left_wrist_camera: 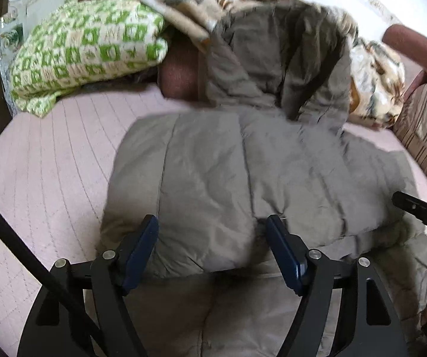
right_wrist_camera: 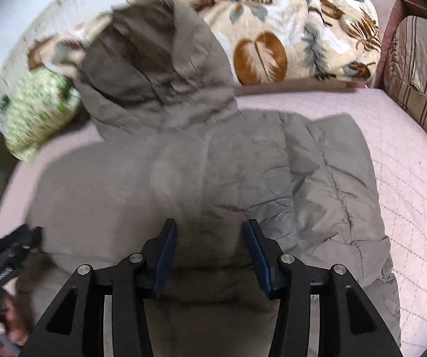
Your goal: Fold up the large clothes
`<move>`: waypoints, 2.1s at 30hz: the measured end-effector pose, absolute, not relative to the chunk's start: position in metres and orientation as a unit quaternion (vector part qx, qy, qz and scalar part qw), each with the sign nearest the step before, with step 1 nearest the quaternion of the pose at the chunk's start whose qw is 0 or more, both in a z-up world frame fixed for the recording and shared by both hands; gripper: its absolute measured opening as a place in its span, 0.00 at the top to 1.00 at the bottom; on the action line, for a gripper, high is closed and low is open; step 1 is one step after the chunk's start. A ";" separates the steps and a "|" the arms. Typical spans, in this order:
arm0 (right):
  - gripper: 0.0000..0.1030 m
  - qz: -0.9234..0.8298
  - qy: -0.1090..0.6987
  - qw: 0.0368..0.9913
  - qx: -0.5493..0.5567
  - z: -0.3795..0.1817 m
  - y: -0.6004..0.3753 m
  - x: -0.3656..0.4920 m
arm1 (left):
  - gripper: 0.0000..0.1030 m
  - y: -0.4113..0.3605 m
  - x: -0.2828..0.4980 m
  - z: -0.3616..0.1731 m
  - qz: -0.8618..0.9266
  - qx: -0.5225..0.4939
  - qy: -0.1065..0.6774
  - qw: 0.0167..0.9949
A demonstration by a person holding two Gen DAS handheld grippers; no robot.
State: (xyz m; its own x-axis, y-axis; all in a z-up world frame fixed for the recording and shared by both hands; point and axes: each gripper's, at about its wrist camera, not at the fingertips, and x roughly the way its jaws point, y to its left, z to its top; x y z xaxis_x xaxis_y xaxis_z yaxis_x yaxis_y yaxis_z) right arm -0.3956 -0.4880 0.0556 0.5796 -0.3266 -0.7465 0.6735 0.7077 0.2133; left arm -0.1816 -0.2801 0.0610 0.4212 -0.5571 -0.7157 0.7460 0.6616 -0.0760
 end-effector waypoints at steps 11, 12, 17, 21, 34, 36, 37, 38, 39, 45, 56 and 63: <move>0.46 -0.304 0.361 0.851 0.232 0.063 -0.490 -0.440 | 0.28 -0.260 -0.175 0.073 -0.362 0.113 0.364 0.851; 0.46 -0.304 0.362 0.849 0.235 0.063 -0.492 -0.443 | 0.28 -0.262 -0.175 0.070 -0.356 0.118 0.364 0.852; 0.44 -0.301 0.361 0.841 0.267 0.058 -0.506 -0.458 | 0.28 -0.270 -0.175 0.051 -0.342 0.154 0.370 0.850; 0.43 -0.302 0.373 0.838 0.261 0.053 -0.508 -0.464 | 0.28 -0.273 -0.174 0.043 -0.339 0.159 0.374 0.849; 0.41 -0.300 0.379 0.834 0.266 0.048 -0.514 -0.472 | 0.28 -0.272 -0.173 0.047 -0.333 0.158 0.363 0.856; 0.41 -0.300 0.387 0.831 0.265 0.044 -0.513 -0.469 | 0.28 -0.272 -0.171 0.045 -0.332 0.155 0.370 0.854; 0.41 -0.299 0.389 0.830 0.265 0.042 -0.514 -0.469 | 0.28 -0.272 -0.170 0.044 -0.332 0.154 0.371 0.853; 0.41 -0.300 0.392 0.828 0.264 0.040 -0.514 -0.468 | 0.28 -0.273 -0.170 0.043 -0.332 0.155 0.372 0.853; 0.41 -0.302 0.393 0.827 0.264 0.039 -0.514 -0.468 | 0.28 -0.272 -0.170 0.043 -0.333 0.155 0.372 0.853; 0.40 -0.301 0.397 0.827 0.262 0.038 -0.514 -0.466 | 0.28 -0.271 -0.170 0.042 -0.334 0.147 0.374 0.852; 0.40 -0.293 0.386 0.840 0.244 0.050 -0.501 -0.459 | 0.28 -0.267 -0.183 0.066 -0.351 0.133 0.357 0.856; 0.40 -0.274 0.384 0.852 0.229 0.060 -0.480 -0.448 | 0.28 -0.266 -0.198 0.075 -0.372 0.139 0.354 0.847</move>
State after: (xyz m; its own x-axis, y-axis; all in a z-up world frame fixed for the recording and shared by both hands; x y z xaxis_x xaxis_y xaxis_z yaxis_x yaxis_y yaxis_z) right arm -0.4476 -0.4802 0.0602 0.5550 -0.2916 -0.7791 0.6425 0.7451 0.1788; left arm -0.1981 -0.2659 0.0750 0.4732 -0.5310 -0.7029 0.7282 0.6848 -0.0270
